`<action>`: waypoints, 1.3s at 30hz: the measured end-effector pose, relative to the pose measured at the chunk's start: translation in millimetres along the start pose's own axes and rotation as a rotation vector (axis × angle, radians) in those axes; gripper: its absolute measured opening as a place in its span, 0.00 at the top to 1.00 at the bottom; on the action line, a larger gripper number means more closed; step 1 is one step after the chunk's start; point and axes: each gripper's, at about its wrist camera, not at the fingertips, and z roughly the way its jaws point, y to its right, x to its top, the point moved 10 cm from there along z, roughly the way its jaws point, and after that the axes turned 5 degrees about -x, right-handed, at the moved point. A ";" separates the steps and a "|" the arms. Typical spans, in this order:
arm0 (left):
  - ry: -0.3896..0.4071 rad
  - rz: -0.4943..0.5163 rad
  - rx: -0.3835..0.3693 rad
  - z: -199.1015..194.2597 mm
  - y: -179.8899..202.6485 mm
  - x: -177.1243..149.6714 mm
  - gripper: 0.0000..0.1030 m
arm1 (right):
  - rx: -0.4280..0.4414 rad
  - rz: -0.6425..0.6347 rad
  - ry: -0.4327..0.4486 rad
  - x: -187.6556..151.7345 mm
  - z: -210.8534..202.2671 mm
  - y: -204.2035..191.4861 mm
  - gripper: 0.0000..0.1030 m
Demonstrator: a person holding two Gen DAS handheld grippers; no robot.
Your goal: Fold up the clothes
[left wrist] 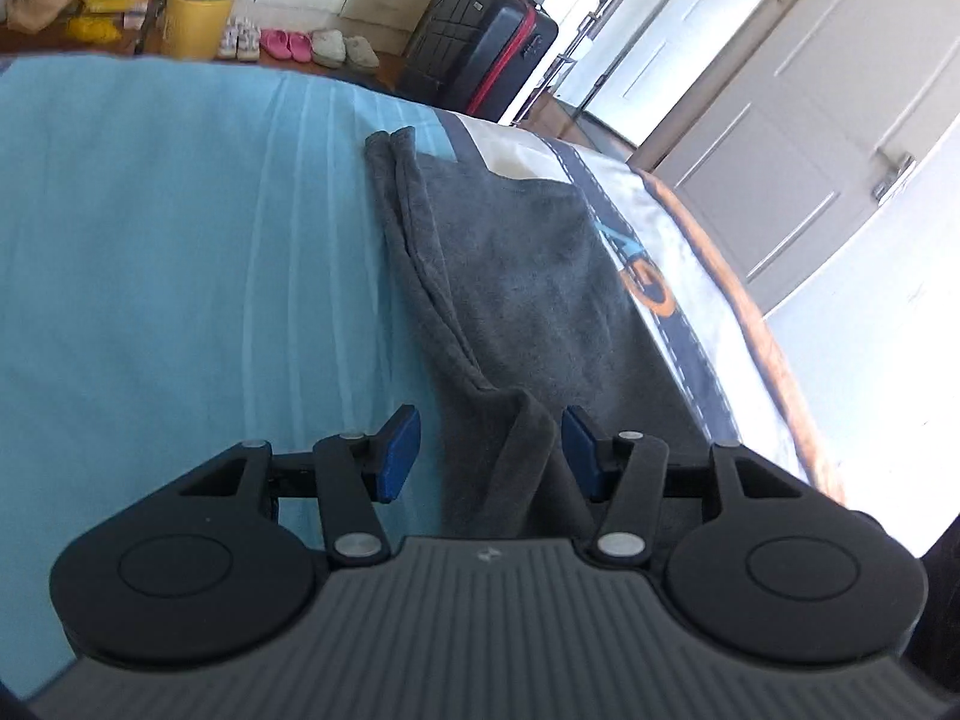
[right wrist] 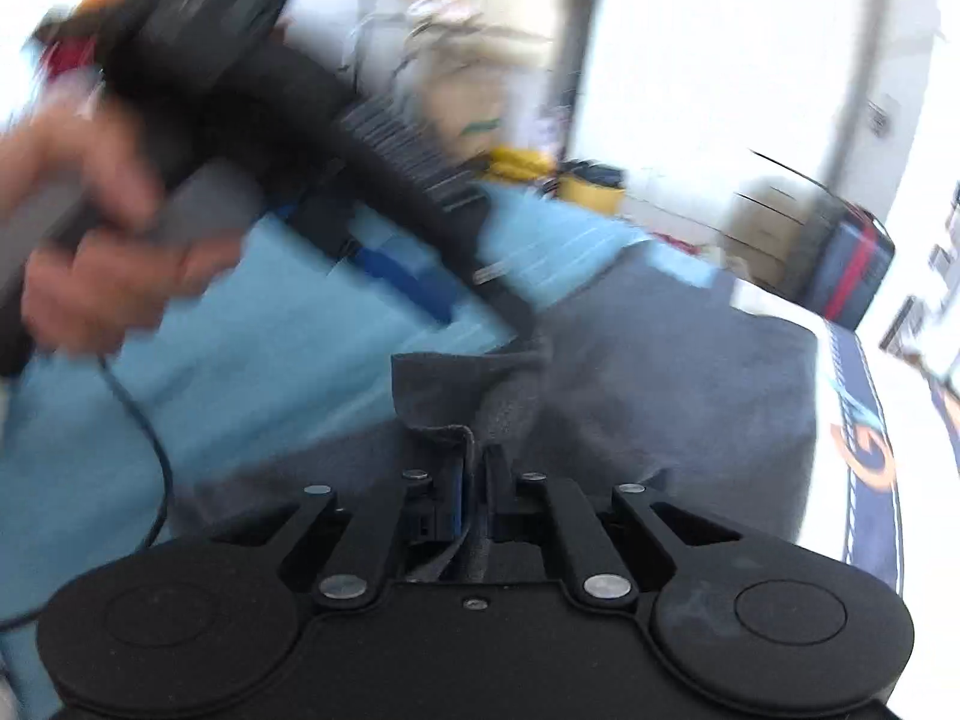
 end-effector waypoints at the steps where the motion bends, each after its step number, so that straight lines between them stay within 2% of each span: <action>1: 0.004 -0.037 -0.021 -1.0 -4.2 2.7 0.50 | -0.003 0.036 0.004 2.6 -3.2 5.6 0.93; 3: 0.014 -0.104 -0.056 -3.2 -12.0 8.2 0.50 | 0.009 0.149 -0.007 2.6 -10.1 16.5 0.93; 5: 0.018 -0.112 -0.079 -3.2 -14.3 11.0 0.50 | 0.051 0.303 -0.062 -3.6 -7.0 29.9 0.92; 8: -0.016 -0.061 -0.100 9.9 -7.8 8.2 0.51 | 0.105 0.515 -0.178 -26.2 2.7 46.5 0.90; 9: -0.039 -0.031 -0.105 13.3 -2.8 4.6 0.51 | 0.101 0.561 -0.204 -33.7 5.2 51.1 0.88; 11: -0.090 0.038 -0.101 19.7 7.0 -4.5 0.51 | 0.083 0.625 -0.234 -44.7 8.6 60.0 0.91; 14: -0.126 0.140 -0.073 26.9 18.0 -14.7 0.51 | 0.055 0.624 -0.206 -46.8 2.6 64.6 0.91; 16: -0.137 0.156 -0.062 32.1 19.9 -18.3 0.51 | 0.034 0.593 -0.186 -45.0 1.7 61.3 0.86; 18: -0.135 0.155 -0.040 34.2 17.4 -20.8 0.51 | 0.026 0.563 -0.169 -43.5 1.0 58.2 0.86; 20: -0.118 0.168 -0.004 33.8 14.0 -21.9 0.51 | 0.015 0.555 -0.152 -40.7 4.4 63.3 0.78; 22: -0.108 0.182 0.027 34.7 11.8 -23.6 0.50 | 0.030 0.573 -0.129 -30.5 14.3 78.6 0.65; 25: -0.096 0.198 0.062 41.1 10.0 -26.3 0.52 | 0.057 0.614 -0.075 -23.8 12.1 88.5 0.51; 28: -0.108 0.180 0.108 50.0 2.2 -31.3 0.64 | 0.086 0.643 -0.025 -17.7 10.6 93.0 0.39; 32: -0.097 0.145 0.128 44.8 -3.0 -30.2 0.66 | 0.153 0.652 -0.014 -13.7 15.0 86.4 0.38; 33: -0.091 0.131 0.138 43.3 -5.4 -28.8 0.64 | 0.153 0.639 -0.024 -14.0 16.4 83.4 0.36; 35: -0.055 0.089 0.164 34.9 -10.9 -24.2 0.60 | 0.122 0.583 -0.054 -16.3 20.0 76.5 0.34; 37: -0.027 0.080 0.161 27.0 -11.8 -19.0 0.60 | 0.068 0.494 -0.090 -20.7 25.1 69.2 0.34; 39: -0.002 0.081 0.165 22.9 -13.5 -13.9 0.60 | 0.061 0.465 -0.109 -23.9 30.6 64.1 0.34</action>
